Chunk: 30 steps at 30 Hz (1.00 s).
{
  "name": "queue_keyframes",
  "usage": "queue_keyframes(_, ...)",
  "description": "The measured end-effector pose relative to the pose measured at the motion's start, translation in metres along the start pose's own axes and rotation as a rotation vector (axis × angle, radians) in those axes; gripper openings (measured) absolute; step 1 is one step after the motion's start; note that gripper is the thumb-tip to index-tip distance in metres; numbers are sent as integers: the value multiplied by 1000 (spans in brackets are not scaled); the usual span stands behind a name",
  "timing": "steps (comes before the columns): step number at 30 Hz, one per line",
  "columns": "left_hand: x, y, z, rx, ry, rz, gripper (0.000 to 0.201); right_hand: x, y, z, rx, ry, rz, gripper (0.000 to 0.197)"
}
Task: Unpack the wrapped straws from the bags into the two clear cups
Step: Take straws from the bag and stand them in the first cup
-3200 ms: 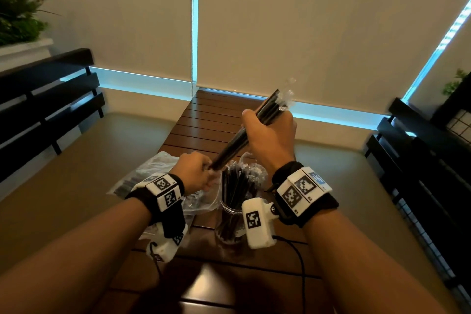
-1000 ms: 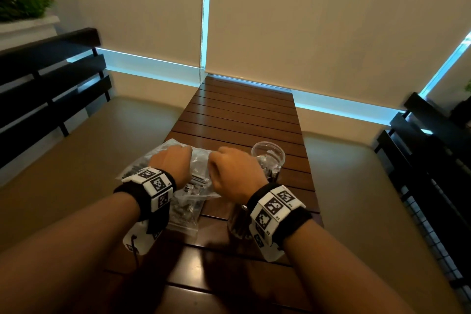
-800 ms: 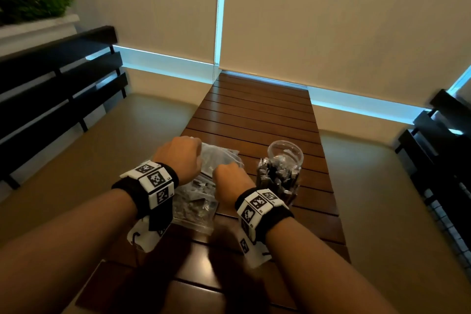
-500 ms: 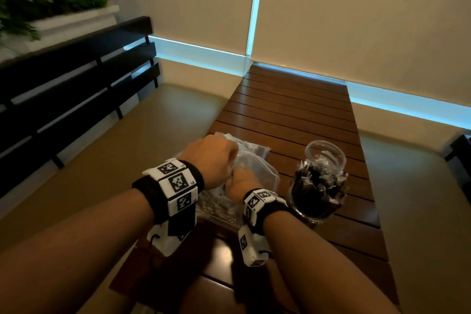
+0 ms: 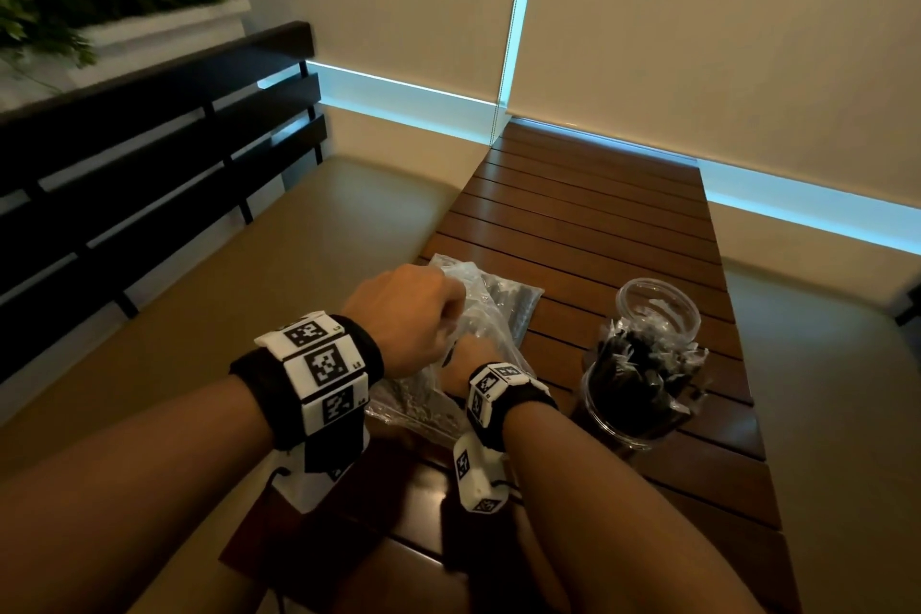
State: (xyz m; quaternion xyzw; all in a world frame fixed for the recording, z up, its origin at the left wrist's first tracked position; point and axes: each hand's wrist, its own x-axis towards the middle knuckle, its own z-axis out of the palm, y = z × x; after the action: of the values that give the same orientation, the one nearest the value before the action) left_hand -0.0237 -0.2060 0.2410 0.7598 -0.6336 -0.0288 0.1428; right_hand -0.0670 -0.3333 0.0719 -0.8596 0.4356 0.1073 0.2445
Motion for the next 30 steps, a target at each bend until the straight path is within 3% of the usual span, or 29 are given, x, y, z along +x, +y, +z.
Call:
queue_keyframes(3,-1,-1,0,-6,7,0,13,-24,-5,-16,10,-4,11,14)
queue_keyframes(7,-1,-3,0,2,13,-4,14,-18,-3,-14,12,22,52,14)
queue_keyframes(13,3,0,0,-12,7,-6,15,-51,-12,-48,-154,136,-49,7)
queue_keyframes(18,4,5,0,-3,8,-8,15,-67,-9,-62,-149,207,-80,18)
queue_keyframes(24,7,11,-4,-5,13,-49,12,-109,-21,-93,-337,174,-68,31)
queue_keyframes(30,5,20,0,14,20,-12,14,-127,-25,-99,-264,125,-55,29)
